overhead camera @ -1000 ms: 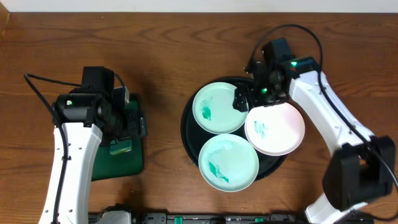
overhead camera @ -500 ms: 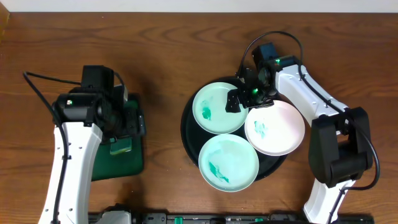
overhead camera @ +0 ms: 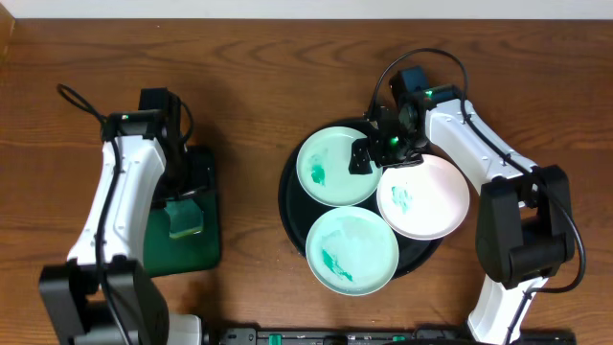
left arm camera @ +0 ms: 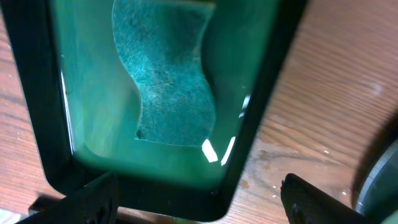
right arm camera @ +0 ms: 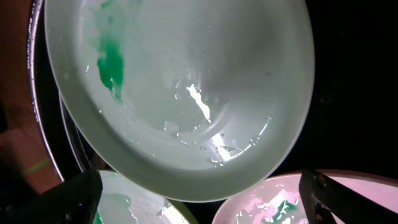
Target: Clean dirty plates on tray and stack at the side
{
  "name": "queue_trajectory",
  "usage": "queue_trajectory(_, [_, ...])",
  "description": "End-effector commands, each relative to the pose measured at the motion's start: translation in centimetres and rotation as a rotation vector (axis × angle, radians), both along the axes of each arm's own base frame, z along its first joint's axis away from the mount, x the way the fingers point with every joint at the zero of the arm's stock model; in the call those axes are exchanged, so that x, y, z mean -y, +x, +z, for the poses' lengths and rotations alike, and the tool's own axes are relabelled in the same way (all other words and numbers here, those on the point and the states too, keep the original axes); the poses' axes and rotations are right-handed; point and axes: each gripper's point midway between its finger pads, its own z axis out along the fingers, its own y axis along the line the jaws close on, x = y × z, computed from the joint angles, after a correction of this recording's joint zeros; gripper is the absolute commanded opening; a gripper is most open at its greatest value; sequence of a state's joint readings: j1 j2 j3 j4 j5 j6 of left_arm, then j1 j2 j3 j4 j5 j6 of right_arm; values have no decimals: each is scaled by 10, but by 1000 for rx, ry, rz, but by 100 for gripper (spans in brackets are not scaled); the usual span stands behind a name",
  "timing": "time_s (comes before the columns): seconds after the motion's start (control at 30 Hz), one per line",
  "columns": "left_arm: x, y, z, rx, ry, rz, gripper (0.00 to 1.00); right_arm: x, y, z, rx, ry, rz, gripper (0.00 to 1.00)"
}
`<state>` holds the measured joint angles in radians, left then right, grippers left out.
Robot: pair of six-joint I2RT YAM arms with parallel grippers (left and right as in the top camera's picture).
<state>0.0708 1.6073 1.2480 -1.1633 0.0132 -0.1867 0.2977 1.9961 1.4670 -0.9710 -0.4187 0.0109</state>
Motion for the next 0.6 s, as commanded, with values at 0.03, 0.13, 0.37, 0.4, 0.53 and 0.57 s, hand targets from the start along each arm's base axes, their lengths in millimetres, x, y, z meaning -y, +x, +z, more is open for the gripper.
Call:
queue_trajectory(0.03, [-8, 0, -8, -44, 23, 29, 82, 4, 8, 5, 25, -22, -17, 98])
queue_trajectory(0.13, [-9, 5, -10, -34, 23, 22, 95, 4, 9, 5, 30, -20, -16, 99])
queue_trajectory(0.37, [-24, 10, -25, -51, 17, 57, 83, 3, 10, 5, 33, -15, -15, 99])
queue_trajectory(0.4, [-26, 9, -28, -64, 13, 68, 80, 3, 10, 5, 33, -15, -15, 99])
queue_trajectory(0.53, [-32, 7, -42, -106, -18, 89, 79, 3, 10, 5, 34, -15, -15, 99])
queue_trajectory(0.57, [-29, 8, -46, -108, -55, 74, 77, 3, 10, 5, 34, -15, -15, 99])
